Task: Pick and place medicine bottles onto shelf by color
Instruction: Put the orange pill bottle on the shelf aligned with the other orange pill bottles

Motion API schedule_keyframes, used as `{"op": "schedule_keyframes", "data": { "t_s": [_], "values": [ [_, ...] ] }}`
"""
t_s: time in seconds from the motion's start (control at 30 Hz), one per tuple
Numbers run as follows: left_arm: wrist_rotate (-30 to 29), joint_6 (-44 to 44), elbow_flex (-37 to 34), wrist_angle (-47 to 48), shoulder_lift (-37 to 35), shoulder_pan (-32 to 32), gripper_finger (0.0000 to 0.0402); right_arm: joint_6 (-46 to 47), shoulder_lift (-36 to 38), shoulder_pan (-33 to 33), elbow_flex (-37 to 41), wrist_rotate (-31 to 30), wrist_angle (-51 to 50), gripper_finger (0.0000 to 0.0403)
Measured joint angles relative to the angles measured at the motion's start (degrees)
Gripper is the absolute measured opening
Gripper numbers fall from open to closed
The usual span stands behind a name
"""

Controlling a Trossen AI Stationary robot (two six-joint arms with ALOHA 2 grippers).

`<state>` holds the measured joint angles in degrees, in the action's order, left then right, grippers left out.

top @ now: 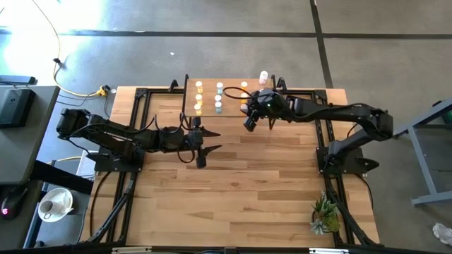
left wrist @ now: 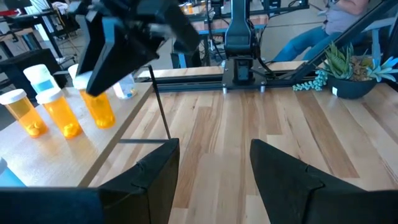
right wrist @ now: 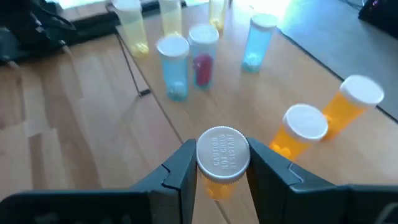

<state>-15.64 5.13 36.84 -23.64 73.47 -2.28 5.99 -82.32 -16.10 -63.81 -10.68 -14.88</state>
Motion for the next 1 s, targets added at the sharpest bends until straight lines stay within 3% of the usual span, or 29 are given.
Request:
{"op": "schedule_keyframes", "data": {
  "t_s": [0.3, 1.0],
  "values": [
    [0.0, 0.01, 0.0, 0.29, 0.02, 0.0, 0.0186, -0.01, -3.55, -1.43, -0.2, -0.64, 0.76, 0.0104],
    [0.0, 0.04, 0.0, 0.29, 0.02, 0.02, 0.0186, -0.01, -3.59, -2.29, -0.2, -1.11, 0.32, 0.0118]
  ]
}}
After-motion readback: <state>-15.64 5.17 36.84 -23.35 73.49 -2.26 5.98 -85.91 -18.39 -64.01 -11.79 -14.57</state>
